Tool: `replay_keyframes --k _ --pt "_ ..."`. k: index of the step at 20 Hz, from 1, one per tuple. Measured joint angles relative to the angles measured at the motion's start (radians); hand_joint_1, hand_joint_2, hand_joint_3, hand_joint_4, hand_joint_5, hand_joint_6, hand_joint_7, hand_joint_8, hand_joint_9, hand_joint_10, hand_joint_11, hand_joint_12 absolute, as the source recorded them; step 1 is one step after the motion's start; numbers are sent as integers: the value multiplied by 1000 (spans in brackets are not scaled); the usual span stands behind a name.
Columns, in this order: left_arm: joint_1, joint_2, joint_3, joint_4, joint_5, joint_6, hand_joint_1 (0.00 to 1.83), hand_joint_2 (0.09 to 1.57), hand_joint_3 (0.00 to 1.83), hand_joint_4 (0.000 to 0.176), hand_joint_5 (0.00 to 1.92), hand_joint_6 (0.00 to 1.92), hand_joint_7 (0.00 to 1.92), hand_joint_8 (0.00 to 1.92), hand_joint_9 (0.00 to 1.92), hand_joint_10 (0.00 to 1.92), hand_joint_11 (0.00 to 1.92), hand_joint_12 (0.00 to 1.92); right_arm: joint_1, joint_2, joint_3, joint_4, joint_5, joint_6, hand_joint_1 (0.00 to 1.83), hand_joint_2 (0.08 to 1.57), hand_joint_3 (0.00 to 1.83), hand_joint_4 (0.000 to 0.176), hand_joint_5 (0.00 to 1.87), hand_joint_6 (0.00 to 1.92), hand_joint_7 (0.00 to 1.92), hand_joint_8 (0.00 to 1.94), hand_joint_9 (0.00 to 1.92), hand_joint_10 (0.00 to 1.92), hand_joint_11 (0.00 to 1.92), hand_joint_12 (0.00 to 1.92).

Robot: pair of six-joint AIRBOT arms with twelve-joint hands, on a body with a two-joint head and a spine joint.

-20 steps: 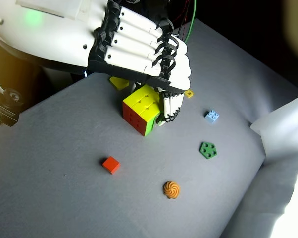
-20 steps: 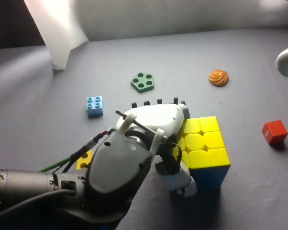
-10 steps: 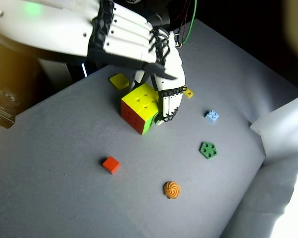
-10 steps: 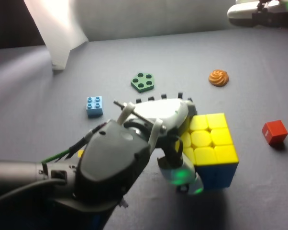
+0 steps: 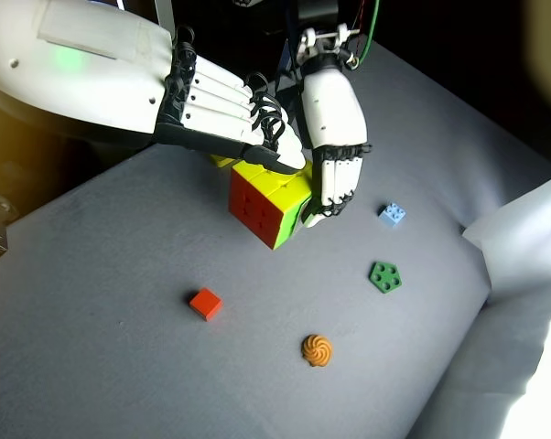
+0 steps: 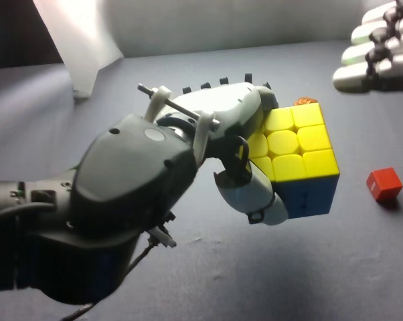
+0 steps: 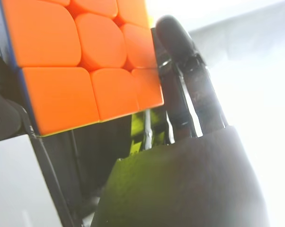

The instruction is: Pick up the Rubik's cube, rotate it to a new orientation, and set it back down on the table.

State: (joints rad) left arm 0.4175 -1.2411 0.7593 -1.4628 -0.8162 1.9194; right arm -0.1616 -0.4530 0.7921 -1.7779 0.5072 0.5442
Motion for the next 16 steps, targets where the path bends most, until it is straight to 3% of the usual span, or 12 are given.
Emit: replay_keyframes --k 1,3,4,5,6,7,8,12,13,14,15,16 --pt "-5 3 0 -2 3 2 1480 1230 0 0 805 964 692 1571 691 1580 458 1630 -7 0 0 -6 2 1 0 1139 1 0 145 0 137 2 82 3 0 172" --pt "-14 4 0 -10 10 5 1483 1190 0 0 840 940 810 1383 784 1430 499 1615 -12 0 0 -1 1 0 0 1192 4 0 130 1 137 1 92 4 0 201" --pt "-17 6 -6 -10 13 5 1481 1186 0 0 836 961 834 1340 794 1404 494 1626 -12 0 -1 1 1 0 0 1298 18 0 222 10 351 23 390 44 42 845" --pt "-20 10 -10 -15 21 5 1480 1203 1 0 807 960 797 1402 758 1487 473 1637 -12 0 -1 2 1 0 0 1371 11 0 241 4 542 45 609 108 168 1152" --pt "-25 12 -11 -17 23 6 1482 1192 0 0 841 922 822 1361 782 1447 490 1623 -12 0 -1 2 2 0 48 1469 5 0 228 2 748 206 650 751 345 1442" --pt "-29 12 -12 -17 23 5 1482 1183 0 0 859 907 831 1351 798 1415 502 1603 -12 0 -1 0 2 0 235 1501 3 0 261 12 730 1122 665 1566 552 1825" --pt "-34 18 -15 -11 24 5 1482 1180 0 0 865 919 830 1336 806 1392 506 1610 -12 -2 -3 0 0 0 294 1519 3 0 249 5 725 1637 739 1850 726 1902" --pt "-47 18 -22 -19 21 6 1482 1179 0 0 866 921 830 1333 808 1387 507 1611 -12 -2 -11 0 2 0 305 1524 2 0 247 2 712 1780 761 1907 771 1917" --pt "-49 18 -22 -19 23 6 1391 1159 0 0 872 932 897 1229 820 1332 551 1254 -12 -2 -12 0 3 0 871 1431 4 0 313 11 665 1909 795 1918 864 1920" --pt "-53 19 -22 -18 23 5 1366 1163 1 0 869 935 884 1240 790 1375 577 1099 -13 -2 -13 1 5 1 1221 1378 15 0 407 30 528 1796 778 1921 889 1921" --pt "-55 23 -23 -17 23 6 1364 1165 0 0 862 945 881 1247 788 1375 577 1089 -14 -2 -13 2 5 1 1112 1409 12 0 422 1392 502 1813 774 1921 891 1921" --pt "-58 24 -24 -19 21 6 1365 1161 0 0 859 945 895 1232 797 1358 580 1077 -21 -2 -13 3 5 1 1217 1402 1 0 289 253 497 1825 777 1921 876 1921"
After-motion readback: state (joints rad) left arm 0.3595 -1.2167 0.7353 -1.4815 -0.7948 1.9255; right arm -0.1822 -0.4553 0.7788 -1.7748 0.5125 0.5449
